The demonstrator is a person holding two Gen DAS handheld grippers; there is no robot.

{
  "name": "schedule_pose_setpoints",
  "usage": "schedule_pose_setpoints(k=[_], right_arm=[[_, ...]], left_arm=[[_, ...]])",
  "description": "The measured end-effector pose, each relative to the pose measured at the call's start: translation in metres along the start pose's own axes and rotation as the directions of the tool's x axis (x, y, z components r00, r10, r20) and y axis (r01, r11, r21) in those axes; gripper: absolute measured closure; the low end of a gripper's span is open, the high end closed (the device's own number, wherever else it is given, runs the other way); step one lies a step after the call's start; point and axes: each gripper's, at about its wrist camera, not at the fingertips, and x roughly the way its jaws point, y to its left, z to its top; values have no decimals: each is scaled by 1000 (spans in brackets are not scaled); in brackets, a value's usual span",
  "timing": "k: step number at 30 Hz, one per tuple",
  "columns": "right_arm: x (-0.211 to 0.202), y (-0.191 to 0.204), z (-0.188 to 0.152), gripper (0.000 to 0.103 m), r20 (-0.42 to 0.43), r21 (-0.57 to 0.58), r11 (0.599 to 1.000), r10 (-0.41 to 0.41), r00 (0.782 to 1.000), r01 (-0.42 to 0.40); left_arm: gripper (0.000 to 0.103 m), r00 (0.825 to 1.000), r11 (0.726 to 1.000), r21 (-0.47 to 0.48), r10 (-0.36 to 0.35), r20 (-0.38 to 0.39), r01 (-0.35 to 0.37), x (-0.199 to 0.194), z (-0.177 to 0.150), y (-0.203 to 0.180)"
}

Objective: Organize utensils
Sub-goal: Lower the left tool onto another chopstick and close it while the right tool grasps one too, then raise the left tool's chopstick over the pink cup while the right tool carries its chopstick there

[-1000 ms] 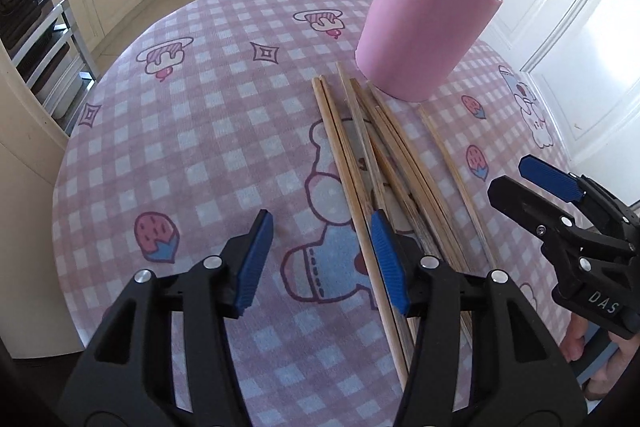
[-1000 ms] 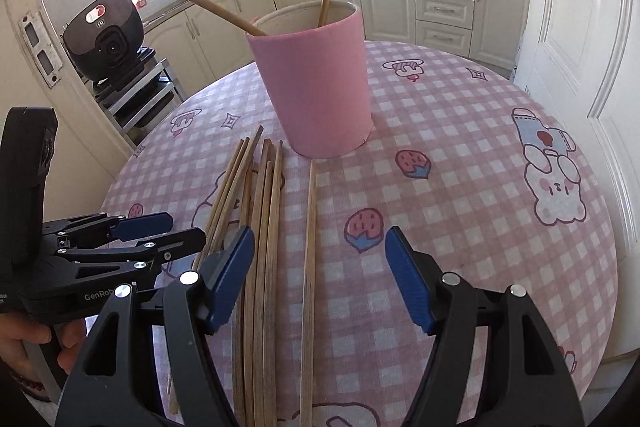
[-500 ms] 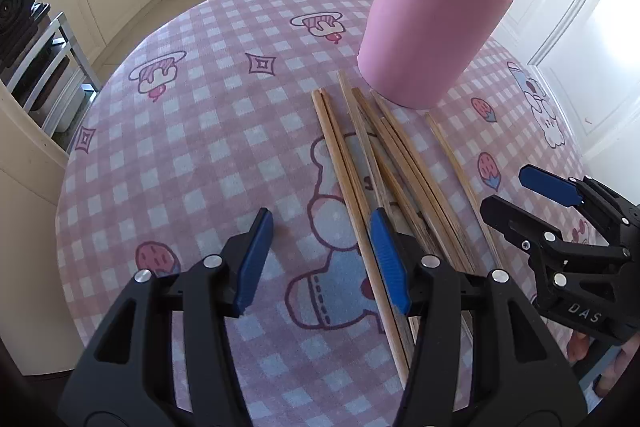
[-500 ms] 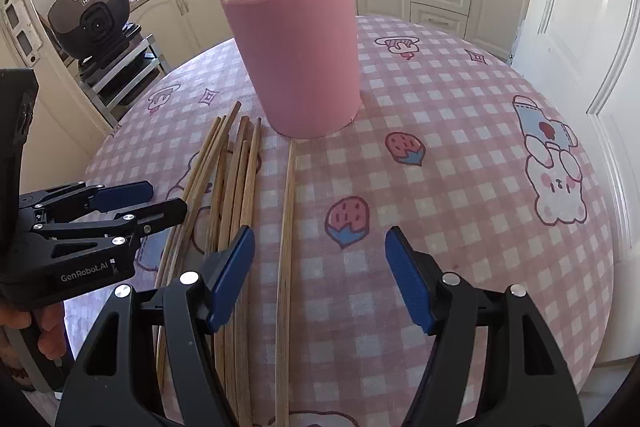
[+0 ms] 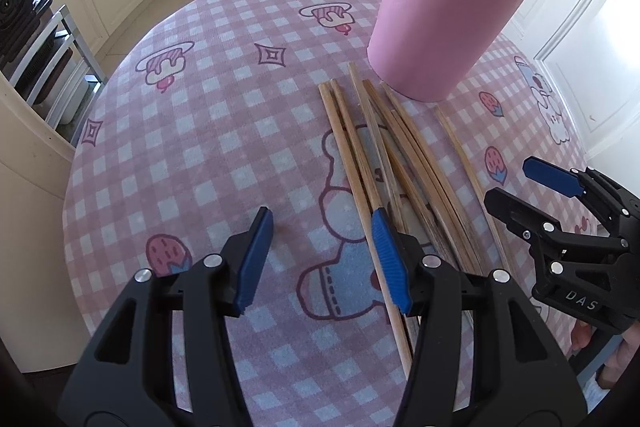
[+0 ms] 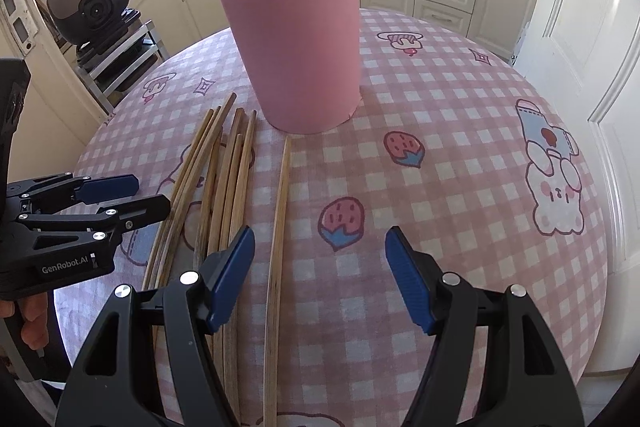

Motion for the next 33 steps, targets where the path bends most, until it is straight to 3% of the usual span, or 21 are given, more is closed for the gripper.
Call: schedule_pose_setpoints(k=[5, 8, 13, 17, 22, 25, 27, 33], right_arm=[[2, 0, -1, 38, -13, -11, 1000, 1, 1000, -1], [5, 3, -2, 38, -26, -32, 999, -2, 1000, 1], [12, 9, 5, 39, -43, -71, 997, -21, 999, 18], [20, 17, 19, 53, -76, -109, 993, -46, 996, 38], [30, 24, 37, 71, -136, -129, 992, -23, 990, 5], [34, 26, 44, 93, -153, -130, 992, -19, 988, -1], [35, 28, 47, 96, -159, -131, 991, -16, 987, -5], [25, 19, 46, 99, -123, -60, 996, 56, 991, -64]], left_arm=[[46, 999, 999, 32, 34, -10, -34, 4, 3, -10], [46, 995, 993, 73, 98, -5, -97, 10, 7, -20], [52, 996, 994, 69, 87, -22, -86, 14, 20, -18], [59, 996, 995, 67, 81, -38, -79, 17, 32, -16], [73, 998, 998, 38, 57, -24, -56, 22, 45, -9], [83, 999, 999, 27, 44, 10, -44, 22, 44, -6], [92, 1000, 1000, 10, 8, 26, -8, 22, 42, -1], [98, 998, 998, -33, -52, 48, 53, 12, 31, 8]])
